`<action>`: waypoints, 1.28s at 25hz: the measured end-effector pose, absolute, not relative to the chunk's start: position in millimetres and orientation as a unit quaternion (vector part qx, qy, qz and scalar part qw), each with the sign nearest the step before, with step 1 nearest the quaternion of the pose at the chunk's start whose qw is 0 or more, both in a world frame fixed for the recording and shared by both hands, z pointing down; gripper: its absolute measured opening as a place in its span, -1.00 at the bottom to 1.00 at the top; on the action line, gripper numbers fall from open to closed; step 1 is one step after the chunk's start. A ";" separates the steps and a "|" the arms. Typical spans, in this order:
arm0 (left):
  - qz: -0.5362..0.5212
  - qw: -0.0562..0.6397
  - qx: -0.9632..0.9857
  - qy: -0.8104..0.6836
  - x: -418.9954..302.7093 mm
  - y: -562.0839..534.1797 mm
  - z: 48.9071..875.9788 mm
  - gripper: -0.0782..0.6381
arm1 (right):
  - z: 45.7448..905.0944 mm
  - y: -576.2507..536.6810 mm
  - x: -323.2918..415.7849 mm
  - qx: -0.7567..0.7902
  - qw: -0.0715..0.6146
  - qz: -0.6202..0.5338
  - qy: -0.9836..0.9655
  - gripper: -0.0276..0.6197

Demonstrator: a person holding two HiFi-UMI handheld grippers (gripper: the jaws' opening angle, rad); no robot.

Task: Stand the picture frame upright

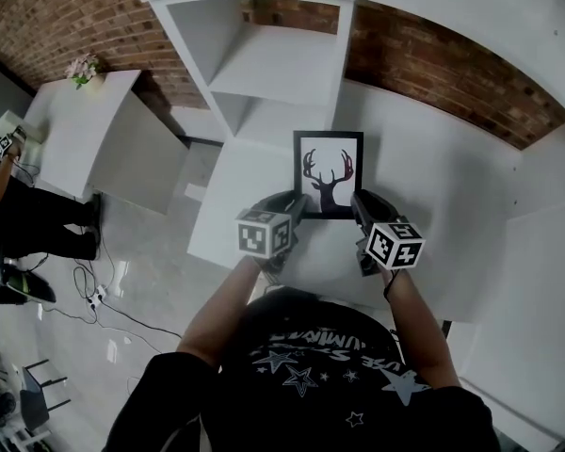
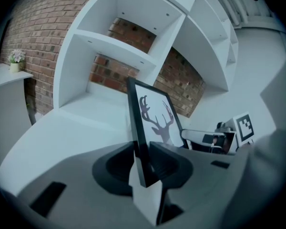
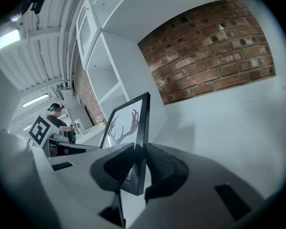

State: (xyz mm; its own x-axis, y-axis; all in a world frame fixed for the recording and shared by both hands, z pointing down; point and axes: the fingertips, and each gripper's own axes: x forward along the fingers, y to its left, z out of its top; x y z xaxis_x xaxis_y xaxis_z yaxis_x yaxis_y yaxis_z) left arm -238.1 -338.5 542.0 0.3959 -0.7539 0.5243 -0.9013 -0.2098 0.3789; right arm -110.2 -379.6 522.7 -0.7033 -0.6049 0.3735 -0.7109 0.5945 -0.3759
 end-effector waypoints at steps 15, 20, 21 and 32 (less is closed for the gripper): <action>0.152 0.276 0.782 -0.538 -259.2 -380.0 561.9 -0.48 | 543.8 -407.0 -128.5 0.396 0.116 0.241 -0.878 -0.65; 0.163 0.247 0.787 -0.541 -263.5 -397.0 565.9 -0.48 | 549.1 -418.3 -132.7 0.404 0.122 0.234 -0.876 -0.65; 0.163 0.244 0.788 -0.541 -263.8 -399.9 567.5 -0.48 | 549.8 -420.8 -133.1 0.406 0.123 0.233 -0.875 -0.65; 0.170 0.204 0.794 -0.548 -270.8 -424.2 569.2 -0.48 | 554.5 -438.2 -142.4 0.414 0.118 0.238 -0.871 -0.65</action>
